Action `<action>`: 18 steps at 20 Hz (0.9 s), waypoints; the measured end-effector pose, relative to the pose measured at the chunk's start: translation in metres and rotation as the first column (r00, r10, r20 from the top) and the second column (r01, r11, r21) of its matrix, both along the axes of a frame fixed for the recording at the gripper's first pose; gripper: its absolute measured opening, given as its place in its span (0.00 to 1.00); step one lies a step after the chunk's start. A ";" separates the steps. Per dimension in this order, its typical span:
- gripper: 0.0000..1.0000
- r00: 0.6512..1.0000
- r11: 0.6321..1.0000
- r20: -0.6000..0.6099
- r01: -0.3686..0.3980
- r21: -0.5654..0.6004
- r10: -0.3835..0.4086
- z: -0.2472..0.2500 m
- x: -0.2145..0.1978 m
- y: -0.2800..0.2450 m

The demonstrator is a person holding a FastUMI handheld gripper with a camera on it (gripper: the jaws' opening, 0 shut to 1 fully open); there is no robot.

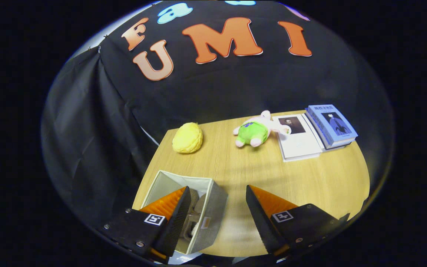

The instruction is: Open the storage box then place both shoes into the box .Put the left shoe in first, then the right shoe, with the right side of both shoes facing outward in a uniform manner.

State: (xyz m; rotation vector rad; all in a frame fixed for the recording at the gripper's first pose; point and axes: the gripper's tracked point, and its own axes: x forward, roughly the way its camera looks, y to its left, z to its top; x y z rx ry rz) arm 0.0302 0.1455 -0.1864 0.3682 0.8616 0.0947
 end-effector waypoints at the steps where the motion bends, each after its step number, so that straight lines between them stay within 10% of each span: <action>1: 0.90 0.999 1.000 0.034 0.019 -0.018 -0.019 0.007 0.007 -0.016; 10: 0.90 0.911 0.959 0.358 0.259 -0.114 -0.203 0.090 0.029 -0.164; 18: 0.95 0.772 0.902 0.613 0.370 -0.224 -0.165 0.164 0.019 -0.243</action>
